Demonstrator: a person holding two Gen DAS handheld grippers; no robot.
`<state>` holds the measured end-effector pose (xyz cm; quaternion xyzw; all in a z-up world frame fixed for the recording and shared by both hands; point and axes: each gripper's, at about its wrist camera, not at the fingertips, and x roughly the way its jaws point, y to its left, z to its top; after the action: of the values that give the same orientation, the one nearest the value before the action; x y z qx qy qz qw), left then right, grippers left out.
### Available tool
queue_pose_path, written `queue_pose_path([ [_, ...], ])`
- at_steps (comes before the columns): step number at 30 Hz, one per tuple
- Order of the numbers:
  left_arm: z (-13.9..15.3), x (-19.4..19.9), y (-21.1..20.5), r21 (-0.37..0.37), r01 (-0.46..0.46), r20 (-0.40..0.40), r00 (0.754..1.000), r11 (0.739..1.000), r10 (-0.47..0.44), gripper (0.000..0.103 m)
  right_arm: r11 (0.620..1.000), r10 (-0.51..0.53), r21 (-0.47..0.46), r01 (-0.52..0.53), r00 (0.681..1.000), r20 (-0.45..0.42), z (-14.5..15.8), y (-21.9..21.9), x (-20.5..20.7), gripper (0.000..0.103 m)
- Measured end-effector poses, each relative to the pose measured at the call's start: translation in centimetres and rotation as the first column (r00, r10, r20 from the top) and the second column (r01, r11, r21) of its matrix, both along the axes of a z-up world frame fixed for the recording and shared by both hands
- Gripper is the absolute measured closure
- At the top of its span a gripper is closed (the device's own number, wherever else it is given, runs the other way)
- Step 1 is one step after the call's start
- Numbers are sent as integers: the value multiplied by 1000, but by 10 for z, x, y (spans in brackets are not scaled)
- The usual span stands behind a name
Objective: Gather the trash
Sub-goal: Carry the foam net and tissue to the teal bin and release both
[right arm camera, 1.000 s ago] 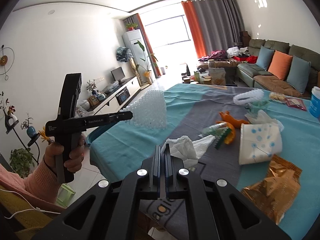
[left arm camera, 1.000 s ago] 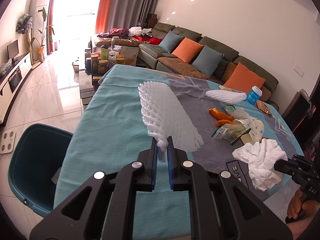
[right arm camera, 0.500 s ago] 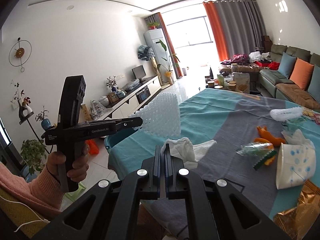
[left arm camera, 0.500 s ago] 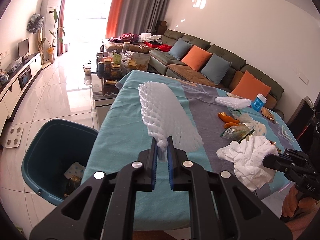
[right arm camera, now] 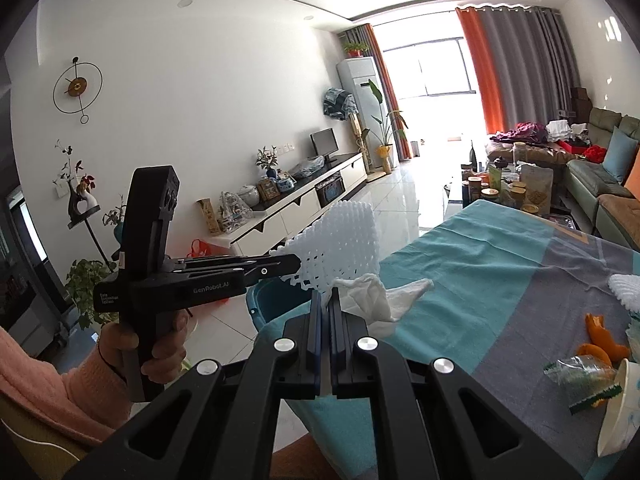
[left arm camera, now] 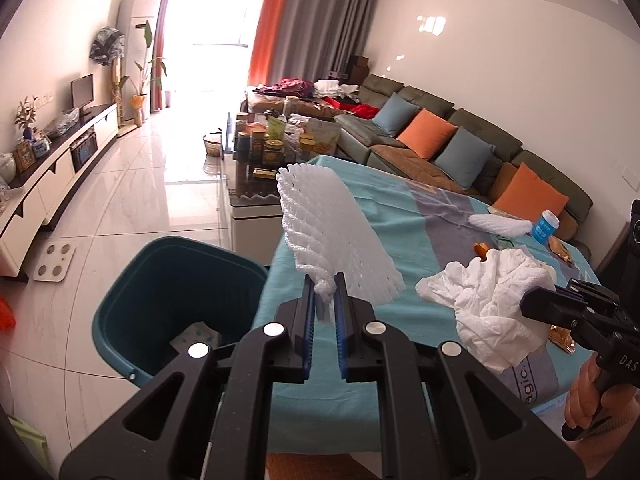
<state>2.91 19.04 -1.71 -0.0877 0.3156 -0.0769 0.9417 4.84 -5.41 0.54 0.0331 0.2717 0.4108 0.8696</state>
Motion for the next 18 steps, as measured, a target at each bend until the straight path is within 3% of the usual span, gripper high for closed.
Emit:
queue_pose_path([
  [18, 4, -33, 89, 28, -191, -6, 982, 981, 191, 93, 988, 152, 9, -152, 988, -19, 4, 70, 48, 101],
])
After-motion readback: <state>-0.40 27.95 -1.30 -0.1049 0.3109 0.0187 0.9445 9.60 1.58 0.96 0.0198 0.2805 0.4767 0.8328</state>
